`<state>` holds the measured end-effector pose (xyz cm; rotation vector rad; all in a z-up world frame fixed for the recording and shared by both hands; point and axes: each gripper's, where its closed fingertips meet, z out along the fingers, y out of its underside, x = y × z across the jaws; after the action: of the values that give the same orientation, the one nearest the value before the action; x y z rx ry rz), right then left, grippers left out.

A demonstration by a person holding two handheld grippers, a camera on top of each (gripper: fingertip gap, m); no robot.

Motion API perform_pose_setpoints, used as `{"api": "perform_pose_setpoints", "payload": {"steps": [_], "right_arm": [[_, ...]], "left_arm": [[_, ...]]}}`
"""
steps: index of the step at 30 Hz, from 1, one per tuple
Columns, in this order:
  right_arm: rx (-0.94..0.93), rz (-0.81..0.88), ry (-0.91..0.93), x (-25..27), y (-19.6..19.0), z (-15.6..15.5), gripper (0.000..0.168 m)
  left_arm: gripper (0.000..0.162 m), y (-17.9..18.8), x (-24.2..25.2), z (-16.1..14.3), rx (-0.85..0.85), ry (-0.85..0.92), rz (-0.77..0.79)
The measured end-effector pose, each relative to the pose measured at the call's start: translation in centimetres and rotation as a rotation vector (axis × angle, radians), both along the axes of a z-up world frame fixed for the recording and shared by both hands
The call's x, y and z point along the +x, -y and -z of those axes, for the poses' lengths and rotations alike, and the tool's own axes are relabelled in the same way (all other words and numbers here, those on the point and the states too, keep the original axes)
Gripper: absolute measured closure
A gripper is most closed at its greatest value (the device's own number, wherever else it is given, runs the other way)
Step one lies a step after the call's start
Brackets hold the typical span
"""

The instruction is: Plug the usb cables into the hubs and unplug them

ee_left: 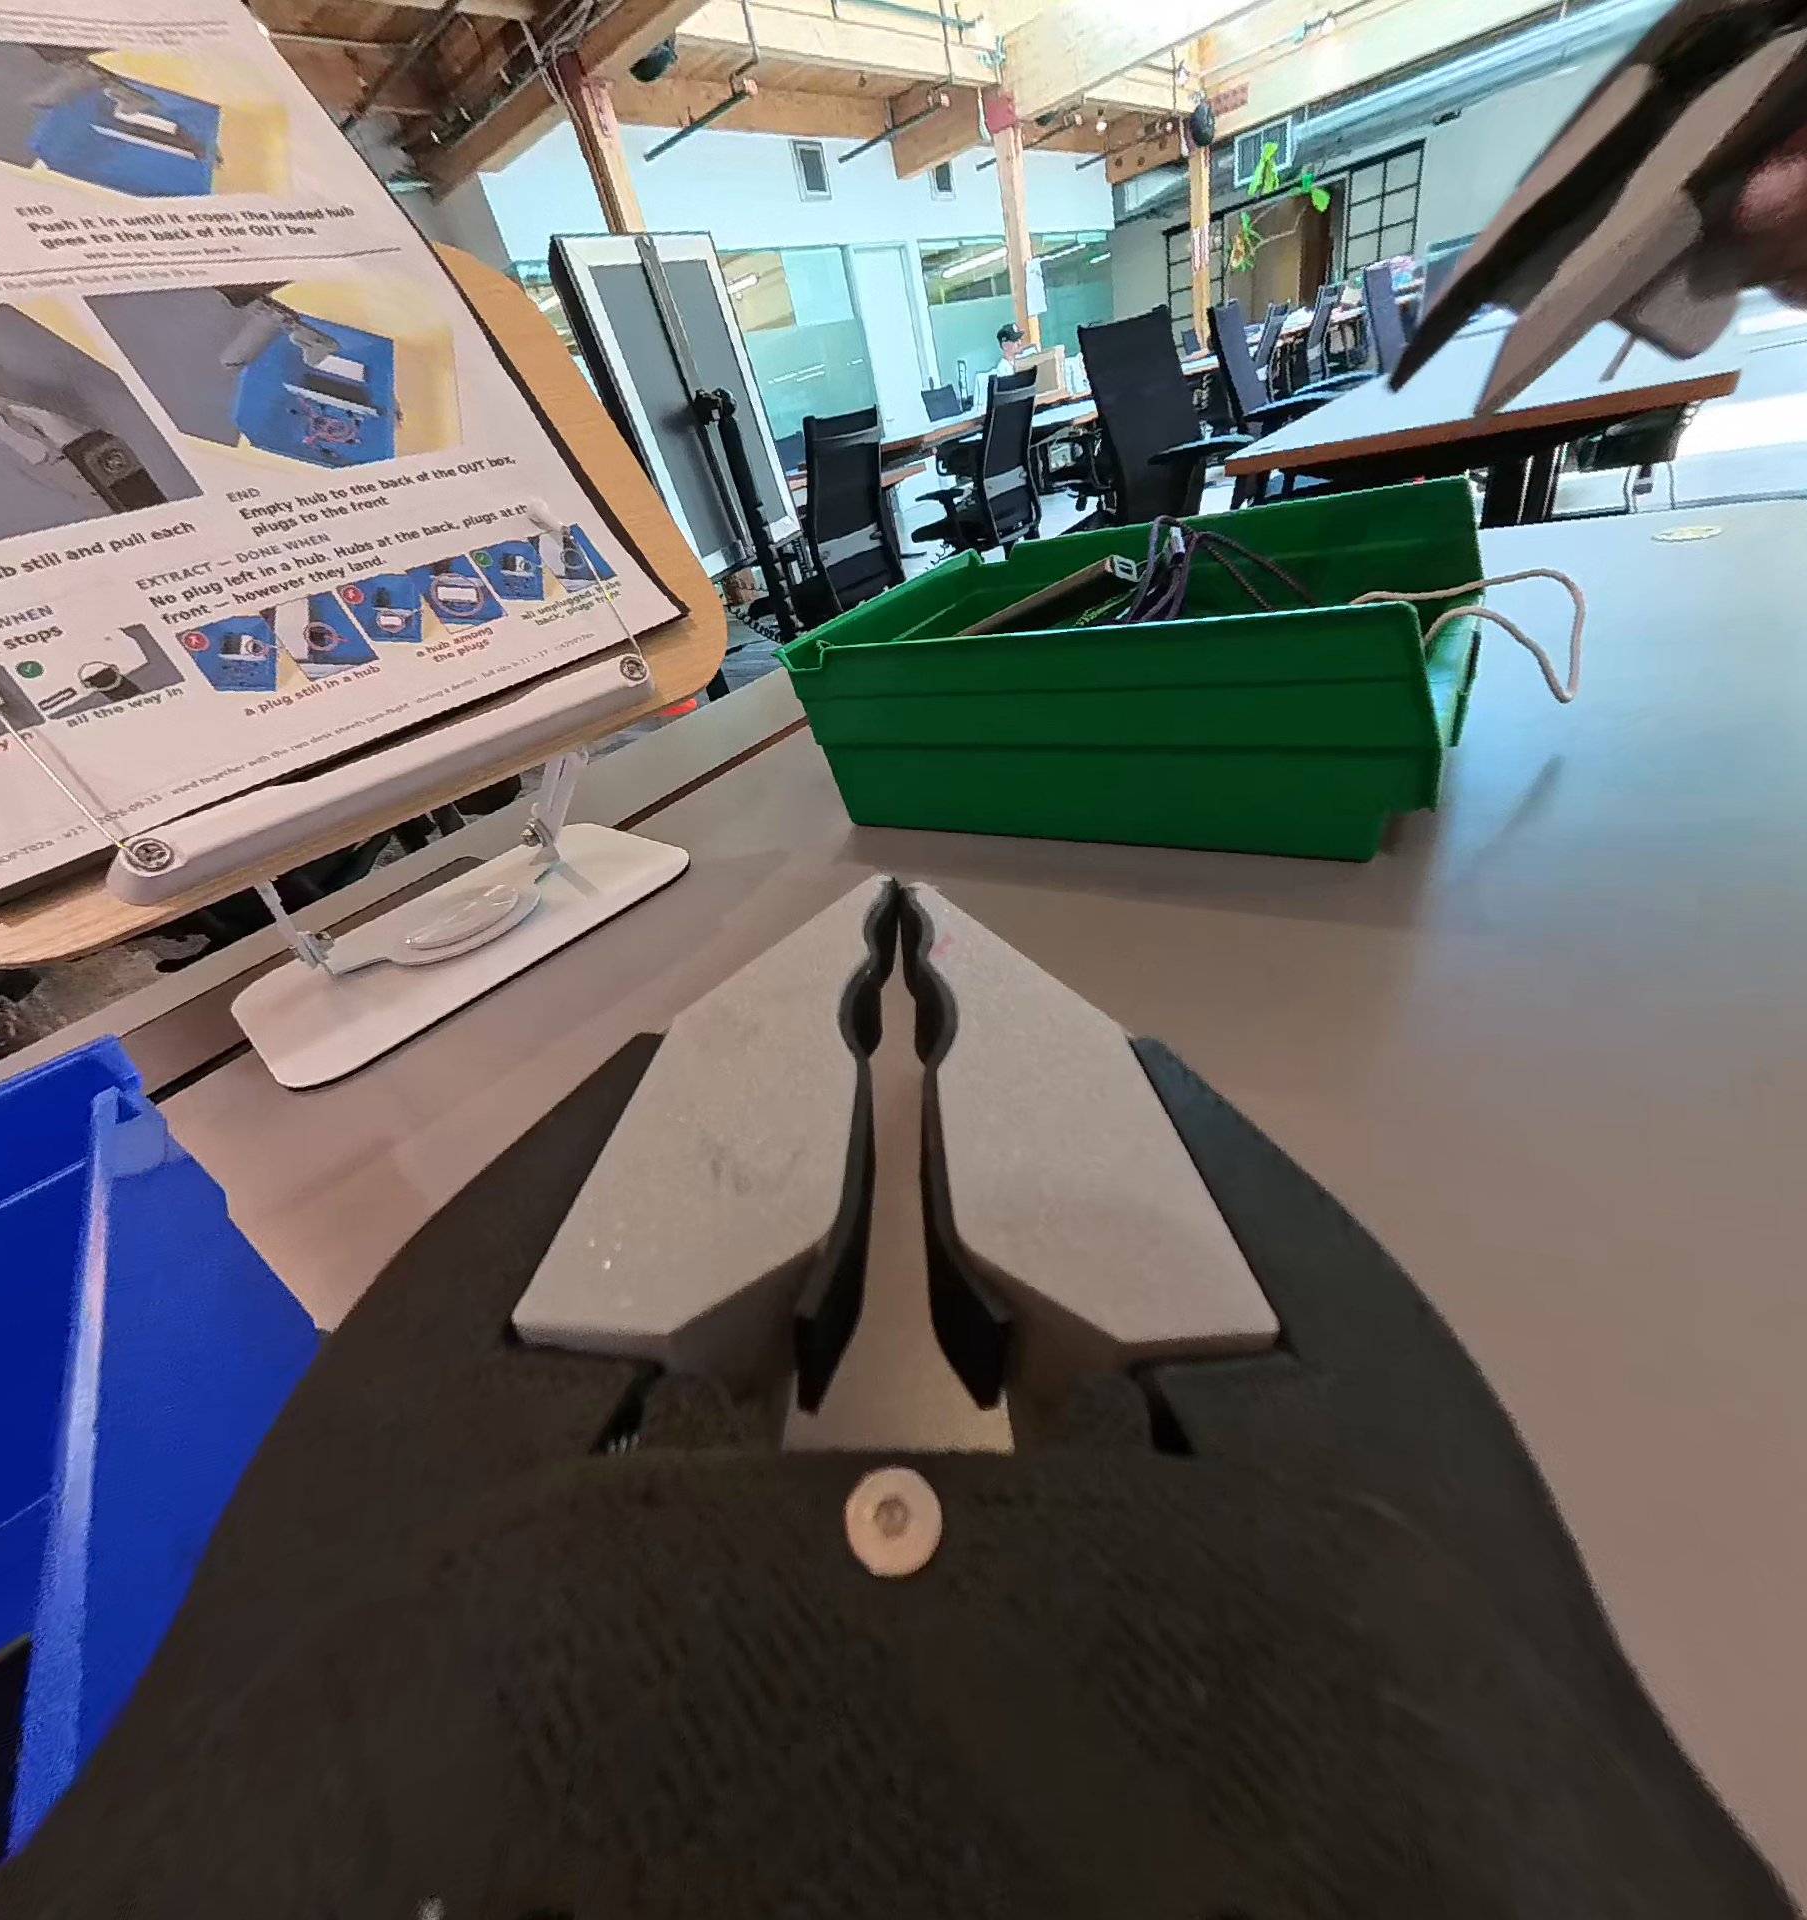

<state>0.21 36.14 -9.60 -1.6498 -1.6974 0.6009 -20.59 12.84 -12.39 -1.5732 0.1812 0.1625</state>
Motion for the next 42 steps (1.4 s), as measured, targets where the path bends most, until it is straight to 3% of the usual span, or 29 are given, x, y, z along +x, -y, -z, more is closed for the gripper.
{"api": "perform_pose_setpoints", "payload": {"steps": [7,9,12,15,19,21,25,28,30,31,32,33,35,42], "right_arm": [[-0.191,0.161,-0.327,5.4,-1.7,-0.1,0.1],[-0.268,0.115,-0.405,5.2,-0.1,-0.2,0.095],[-0.239,0.059,-0.424,3.7,2.7,0.7,0.08],[-0.167,0.01,-0.391,0.9,5.9,2.5,0.072],[-0.063,-0.01,-0.395,-3.3,8.7,3.7,0.077],[-0.038,-0.008,-0.364,-5.3,9.2,4.6,0.074],[0.029,0.051,-0.317,-8.0,8.4,6.5,0.081],[0.136,0.1,-0.219,-8.2,6.4,8.4,0.099],[0.136,0.056,-0.201,-8.0,6.7,8.6,0.125],[0.139,0.05,-0.188,-7.7,6.7,8.6,0.14],[0.15,0.059,-0.178,-7.2,6.5,8.5,0.147],[0.172,0.074,-0.17,-6.5,6.1,8.4,0.15],[0.226,0.112,-0.151,-4.8,4.9,8.3,0.158],[0.128,0.134,-0.199,0.6,2.1,8.0,0.164]], "left_arm": [[0.162,-0.1,0.3,0.0,-0.004,-0.01,-0.019],[0.162,0.4,1.2,-0.7,0.026,-0.006,-0.029],[0.162,2.3,4.6,-3.5,0.123,0.074,0.037],[0.16,3.6,3.9,-4.9,0.029,0.028,-0.136],[0.113,7.0,3.5,-6.5,-0.011,0.156,-0.205],[0.096,9.3,1.6,-5.9,-0.025,0.183,-0.314],[0.093,13.7,-3.4,-2.4,-0.099,0.102,-0.59],[0.093,14.6,-6.2,1.1,-0.229,0.039,-0.698],[0.098,14.3,-7.6,3.1,-0.295,0.037,-0.709],[0.102,13.9,-8.0,4.0,-0.329,0.043,-0.703],[0.118,13.5,-8.1,4.9,-0.368,0.037,-0.681],[0.145,12.9,-7.5,5.5,-0.402,0.01,-0.623],[0.156,13.5,-8.6,5.1,-0.425,-0.094,-0.715],[0.159,16.4,-9.3,4.1,-0.387,-0.046,-0.647]]}}
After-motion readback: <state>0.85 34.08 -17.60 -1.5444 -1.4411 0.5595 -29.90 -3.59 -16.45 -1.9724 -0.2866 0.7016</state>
